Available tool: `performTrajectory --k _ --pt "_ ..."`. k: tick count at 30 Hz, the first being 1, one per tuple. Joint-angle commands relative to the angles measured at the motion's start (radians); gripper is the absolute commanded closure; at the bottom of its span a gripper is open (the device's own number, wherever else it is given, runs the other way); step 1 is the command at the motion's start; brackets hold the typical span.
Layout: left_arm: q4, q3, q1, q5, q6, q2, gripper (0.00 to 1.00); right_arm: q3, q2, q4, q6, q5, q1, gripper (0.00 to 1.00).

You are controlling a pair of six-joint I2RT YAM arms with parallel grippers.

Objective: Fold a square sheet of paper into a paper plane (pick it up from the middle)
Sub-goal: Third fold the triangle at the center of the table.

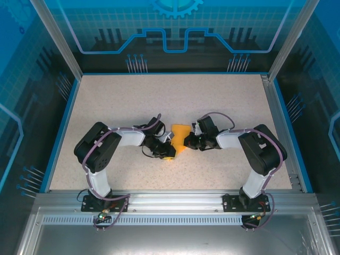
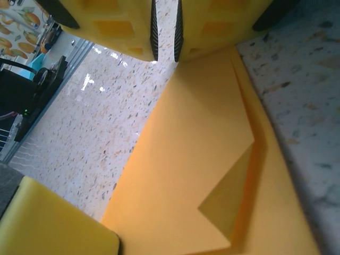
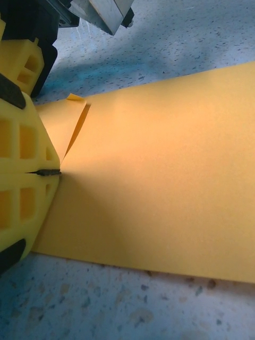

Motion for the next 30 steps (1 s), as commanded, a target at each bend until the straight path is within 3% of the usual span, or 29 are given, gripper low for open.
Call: performTrajectory --k 1,13,21,30 --pt "-0.215 -0.025 0.013 -0.067 0.023 -0.004 0.80 -0.022 0.044 -0.149 -0.028 0.123 -0.005 1.00" --pt "-0.309 0.016 0.013 -0.083 0.070 -0.062 0.77 -0.032 0.039 -0.142 -0.021 0.123 -0.005 0.99" --pt "-0.130 0.010 0.013 -0.023 -0.040 -0.176 0.77 -0.046 0.035 -0.116 0.000 0.116 -0.006 0.98" --pt "0.021 0.052 0.012 -0.035 -0.123 -0.089 0.74 -0.043 0.045 -0.086 0.021 0.108 -0.003 0.98"
